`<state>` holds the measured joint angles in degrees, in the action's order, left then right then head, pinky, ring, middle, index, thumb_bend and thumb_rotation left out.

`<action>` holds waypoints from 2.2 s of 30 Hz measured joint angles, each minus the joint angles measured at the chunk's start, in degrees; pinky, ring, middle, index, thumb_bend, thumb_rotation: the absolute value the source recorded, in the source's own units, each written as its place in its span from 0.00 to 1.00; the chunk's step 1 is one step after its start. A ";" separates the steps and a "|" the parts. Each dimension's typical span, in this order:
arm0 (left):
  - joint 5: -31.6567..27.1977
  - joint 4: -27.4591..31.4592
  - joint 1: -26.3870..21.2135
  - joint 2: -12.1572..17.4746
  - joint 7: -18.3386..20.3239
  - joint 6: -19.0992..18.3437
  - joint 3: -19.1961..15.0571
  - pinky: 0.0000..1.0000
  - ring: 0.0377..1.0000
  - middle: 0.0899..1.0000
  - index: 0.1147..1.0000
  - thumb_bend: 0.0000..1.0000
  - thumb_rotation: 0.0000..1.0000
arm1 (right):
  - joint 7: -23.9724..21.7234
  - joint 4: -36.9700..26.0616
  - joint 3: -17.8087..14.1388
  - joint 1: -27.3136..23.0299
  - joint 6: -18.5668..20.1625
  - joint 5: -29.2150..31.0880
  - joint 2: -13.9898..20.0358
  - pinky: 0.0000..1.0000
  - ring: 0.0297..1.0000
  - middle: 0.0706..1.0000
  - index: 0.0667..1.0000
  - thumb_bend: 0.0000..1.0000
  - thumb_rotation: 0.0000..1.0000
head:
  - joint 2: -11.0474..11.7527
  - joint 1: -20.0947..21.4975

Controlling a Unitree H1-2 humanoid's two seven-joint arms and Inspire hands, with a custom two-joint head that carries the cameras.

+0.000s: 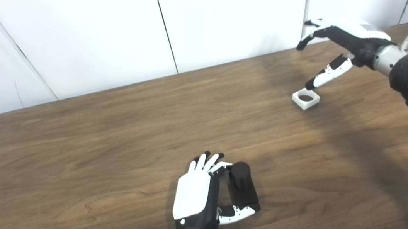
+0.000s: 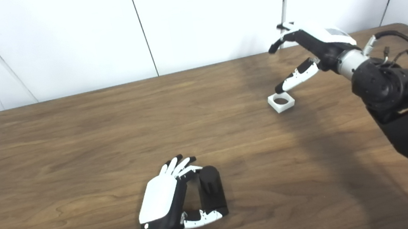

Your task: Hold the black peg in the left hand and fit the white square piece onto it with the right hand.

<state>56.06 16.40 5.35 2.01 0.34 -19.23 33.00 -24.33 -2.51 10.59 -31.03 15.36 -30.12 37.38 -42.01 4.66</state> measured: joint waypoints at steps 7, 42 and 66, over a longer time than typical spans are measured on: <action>-0.39 0.00 -0.05 0.00 0.07 0.11 -0.26 0.98 0.97 0.89 0.61 0.76 0.28 | -2.30 7.16 4.39 -1.63 -1.14 -2.56 -0.05 1.00 1.00 0.95 0.67 0.98 0.21 | 0.18 0.18; -0.01 0.00 -0.18 -0.10 0.29 0.32 -0.37 0.99 0.97 0.89 0.59 0.77 0.27 | 0.30 21.47 8.48 -4.95 -9.33 -7.65 -2.67 0.97 1.00 0.96 0.66 0.94 0.22 | 0.44 0.00; 0.13 -0.07 -0.18 -0.14 0.15 0.36 -0.39 0.98 0.97 0.89 0.59 0.75 0.30 | 4.23 22.73 7.42 -3.70 -12.21 -6.48 -2.67 0.92 0.99 0.91 0.46 0.53 0.15 | 1.58 0.53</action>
<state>56.19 16.33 5.17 1.87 0.48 -18.86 32.61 -20.09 20.22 18.01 -34.72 3.15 -36.60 34.71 -40.43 5.19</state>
